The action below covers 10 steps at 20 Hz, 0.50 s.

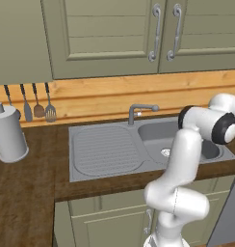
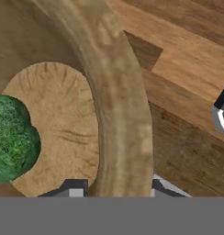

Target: Pick the broccoli from the sink and place it in the bowl. Then pick the bowl and place it in the microwave. Then close the microwave door and press the start button.

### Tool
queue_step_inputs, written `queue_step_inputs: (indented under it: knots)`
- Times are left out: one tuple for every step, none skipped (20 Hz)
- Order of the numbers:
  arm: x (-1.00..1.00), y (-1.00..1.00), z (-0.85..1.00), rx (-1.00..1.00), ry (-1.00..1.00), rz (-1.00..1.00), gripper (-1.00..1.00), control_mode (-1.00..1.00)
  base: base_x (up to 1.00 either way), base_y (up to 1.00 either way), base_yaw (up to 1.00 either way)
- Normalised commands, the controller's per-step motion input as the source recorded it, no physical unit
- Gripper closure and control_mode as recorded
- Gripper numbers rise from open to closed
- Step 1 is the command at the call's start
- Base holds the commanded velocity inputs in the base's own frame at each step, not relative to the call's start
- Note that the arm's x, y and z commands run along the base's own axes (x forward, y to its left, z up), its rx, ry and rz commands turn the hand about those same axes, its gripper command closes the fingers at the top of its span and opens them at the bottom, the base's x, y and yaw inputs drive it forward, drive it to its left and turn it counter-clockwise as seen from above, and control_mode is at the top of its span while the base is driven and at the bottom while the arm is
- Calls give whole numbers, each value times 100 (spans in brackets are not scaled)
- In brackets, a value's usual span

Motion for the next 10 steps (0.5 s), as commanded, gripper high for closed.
queue_step_inputs:
  knots:
    - [-57,36,51,0,0,18,100,-100,0,0,0]
    - [-56,39,50,0,0,19,100,-100,0,0,0]
    - [-55,39,51,0,0,21,100,-100,0,0,0]
    - [-53,42,50,0,0,22,100,-100,0,0,0]
    - [-52,45,49,0,0,23,100,-100,0,0,0]
    - [-53,49,51,0,0,19,100,-100,0,0,0]
    - [-56,56,54,0,0,18,100,-100,0,0,0]
    - [-47,61,50,0,-1,19,100,-100,0,0,0]
    - [-46,62,49,0,-4,19,100,-100,0,0,0]
    - [-39,70,41,0,-2,20,100,-100,0,0,0]
